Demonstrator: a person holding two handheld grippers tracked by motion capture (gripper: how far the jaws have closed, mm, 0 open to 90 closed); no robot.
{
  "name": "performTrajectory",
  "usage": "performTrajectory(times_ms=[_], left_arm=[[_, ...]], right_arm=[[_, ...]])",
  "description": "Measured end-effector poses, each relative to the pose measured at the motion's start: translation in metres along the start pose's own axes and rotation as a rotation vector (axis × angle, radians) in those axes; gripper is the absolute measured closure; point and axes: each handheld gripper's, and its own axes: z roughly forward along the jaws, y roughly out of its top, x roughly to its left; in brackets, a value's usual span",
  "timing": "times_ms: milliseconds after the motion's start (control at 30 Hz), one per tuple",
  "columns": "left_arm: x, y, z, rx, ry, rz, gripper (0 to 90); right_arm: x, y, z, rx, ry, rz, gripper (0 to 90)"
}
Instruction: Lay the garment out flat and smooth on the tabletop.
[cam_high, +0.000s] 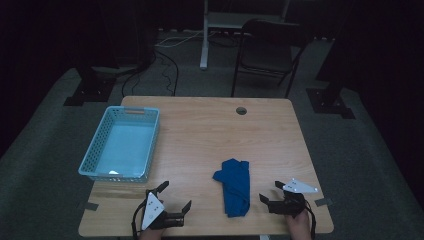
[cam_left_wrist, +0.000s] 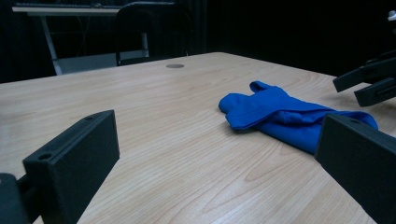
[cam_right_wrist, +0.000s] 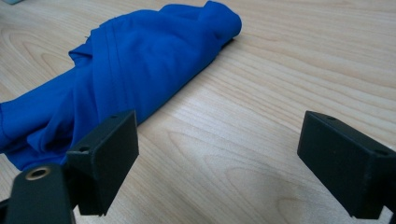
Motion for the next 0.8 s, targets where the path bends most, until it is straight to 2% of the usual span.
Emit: performTrajectory(times_ms=[133, 433, 633, 700, 800], left_arm=[[0.0002, 0.0000, -0.0002, 0.000, -0.001, -0.003, 0.0], [0.0001, 0.0003, 0.0006, 0.008, 0.001, 0.001, 0.1], [-0.0004, 0.0006, 0.0016, 0.012, -0.002, 0.004, 0.0], [-0.0004, 0.0007, 0.0017, 0.013, -0.002, 0.004, 0.1], [-0.0005, 0.0007, 0.0020, 0.012, -0.005, 0.005, 0.1]], right_arm=[[0.0007, 0.0008, 0.0018, 0.020, 0.007, -0.009, 12.0], [0.0005, 0.0008, 0.0027, 0.042, -0.017, 0.003, 12.0], [0.0000, 0.0005, 0.0042, 0.083, 0.008, 0.012, 12.1], [0.0012, 0.0005, 0.0043, 0.087, 0.018, 0.008, 12.1], [0.0050, 0.0014, 0.0057, 0.105, 0.021, -0.027, 12.1]])
